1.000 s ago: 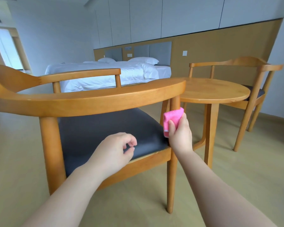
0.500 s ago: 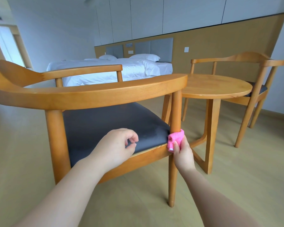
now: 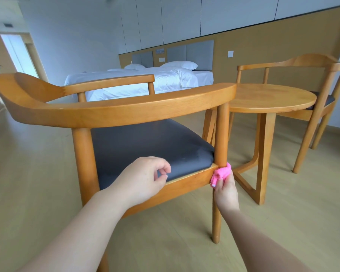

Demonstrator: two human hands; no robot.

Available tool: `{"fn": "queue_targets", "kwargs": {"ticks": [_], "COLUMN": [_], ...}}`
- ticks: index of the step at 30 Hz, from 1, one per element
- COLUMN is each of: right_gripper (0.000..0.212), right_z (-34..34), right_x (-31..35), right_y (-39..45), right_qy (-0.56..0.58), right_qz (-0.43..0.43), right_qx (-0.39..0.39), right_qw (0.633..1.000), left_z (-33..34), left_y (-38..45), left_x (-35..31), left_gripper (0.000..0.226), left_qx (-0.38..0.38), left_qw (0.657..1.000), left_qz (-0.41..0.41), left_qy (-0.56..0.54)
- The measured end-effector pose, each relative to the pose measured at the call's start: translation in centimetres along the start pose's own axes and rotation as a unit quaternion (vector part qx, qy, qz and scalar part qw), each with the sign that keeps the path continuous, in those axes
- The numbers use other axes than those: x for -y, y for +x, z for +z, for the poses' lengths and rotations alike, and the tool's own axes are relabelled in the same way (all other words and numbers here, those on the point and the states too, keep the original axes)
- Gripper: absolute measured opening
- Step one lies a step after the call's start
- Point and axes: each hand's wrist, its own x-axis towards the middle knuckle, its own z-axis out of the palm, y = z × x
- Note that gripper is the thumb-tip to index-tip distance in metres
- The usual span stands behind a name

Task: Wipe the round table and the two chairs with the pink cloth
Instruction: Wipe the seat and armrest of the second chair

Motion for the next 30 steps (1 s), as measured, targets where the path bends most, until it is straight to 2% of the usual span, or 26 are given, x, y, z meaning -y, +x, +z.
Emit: {"fn": "queue_targets", "kwargs": {"ticks": [6,10,16,19,22,25,30], "right_gripper": [0.037,0.053,0.045,0.044,0.034,0.029,0.043], "right_z": [-0.5,-1.3,-1.8,-2.7,-3.4,-3.1,-0.9], "right_x": [4.0,7.8,11.5,13.2,14.9,13.6,5.9], "right_y": [1.6,3.9,4.9,5.5,6.7,6.5,2.0], "right_qy": [-0.012,-0.059,-0.081,-0.088,-0.108,-0.116,-0.047], "right_qz": [-0.087,-0.114,-0.084,-0.132,-0.168,-0.182,-0.088], "right_qx": [-0.03,-0.06,-0.077,-0.082,-0.093,-0.113,-0.103], "right_qw": [0.996,0.99,0.99,0.984,0.975,0.97,0.99], "left_z": [-0.1,0.1,0.7,0.7,0.8,0.8,-0.1], "left_y": [-0.2,0.1,0.1,0.2,0.1,-0.2,-0.7], "left_x": [0.7,0.8,0.0,-0.2,-0.3,-0.1,0.4], "left_gripper": [0.016,0.015,0.015,0.014,0.015,0.015,0.014], "left_qx": [-0.003,-0.006,0.01,0.011,0.013,0.019,0.016], "left_qw": [1.0,1.0,1.0,1.0,1.0,1.0,1.0], "left_qz": [-0.001,-0.005,0.002,0.008,0.013,0.016,0.012], "left_qy": [-0.004,-0.003,-0.008,-0.009,-0.001,0.013,0.019]}}
